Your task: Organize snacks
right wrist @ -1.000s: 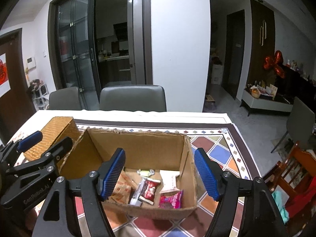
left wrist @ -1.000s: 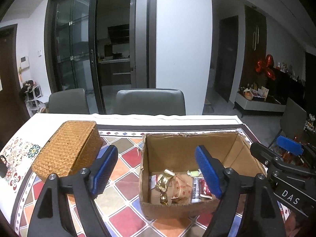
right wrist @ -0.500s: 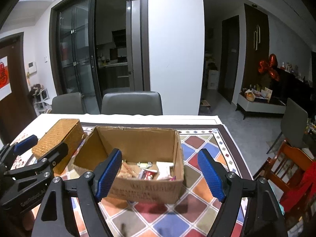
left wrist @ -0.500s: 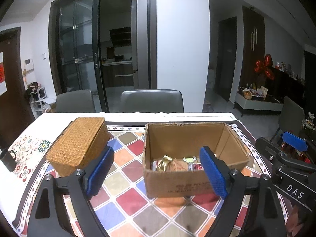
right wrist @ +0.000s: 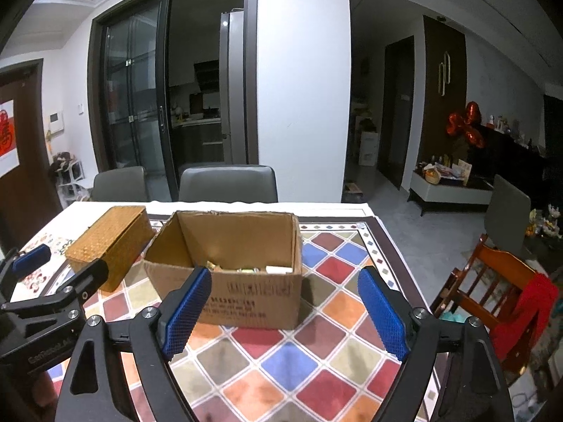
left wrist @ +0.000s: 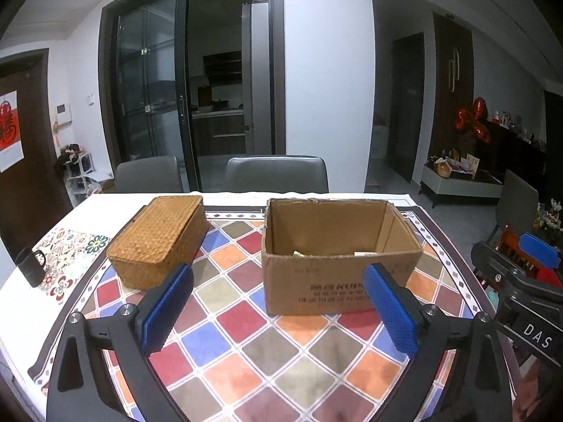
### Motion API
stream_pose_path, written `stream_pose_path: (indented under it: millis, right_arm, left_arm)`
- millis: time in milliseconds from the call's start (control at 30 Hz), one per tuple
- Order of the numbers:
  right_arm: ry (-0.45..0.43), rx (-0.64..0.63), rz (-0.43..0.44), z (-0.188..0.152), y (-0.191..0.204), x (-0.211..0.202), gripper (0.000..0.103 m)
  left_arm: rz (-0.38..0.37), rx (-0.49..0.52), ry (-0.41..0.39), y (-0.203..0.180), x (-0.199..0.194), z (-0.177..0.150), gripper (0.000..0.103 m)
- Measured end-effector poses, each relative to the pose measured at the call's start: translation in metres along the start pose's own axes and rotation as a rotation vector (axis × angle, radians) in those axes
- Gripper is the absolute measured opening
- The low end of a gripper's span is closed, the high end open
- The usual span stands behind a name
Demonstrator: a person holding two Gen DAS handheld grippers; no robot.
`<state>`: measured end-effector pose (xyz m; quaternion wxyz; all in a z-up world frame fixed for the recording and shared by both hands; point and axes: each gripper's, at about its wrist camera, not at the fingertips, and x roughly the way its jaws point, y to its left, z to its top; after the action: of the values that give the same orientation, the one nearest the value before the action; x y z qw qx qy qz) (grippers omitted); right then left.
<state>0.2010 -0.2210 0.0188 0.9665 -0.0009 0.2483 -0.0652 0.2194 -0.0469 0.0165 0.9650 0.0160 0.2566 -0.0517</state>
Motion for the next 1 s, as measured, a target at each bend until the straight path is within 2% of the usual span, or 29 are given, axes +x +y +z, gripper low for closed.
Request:
stream_pose_path:
  millis: [533,1000]
  right_arm:
    - [-0.002,0.022,-0.013,-0.045,-0.023,-0.056,0.086]
    - [0.011,0.03,-0.005,-0.083,-0.027,-0.094,0.086]
  left_arm:
    - [-0.007,0.008,0.014,-0.009,-0.051,-0.044,0.1]
    - [-0.015,0.016,0.008,-0.01,-0.09,-0.079,0.1]
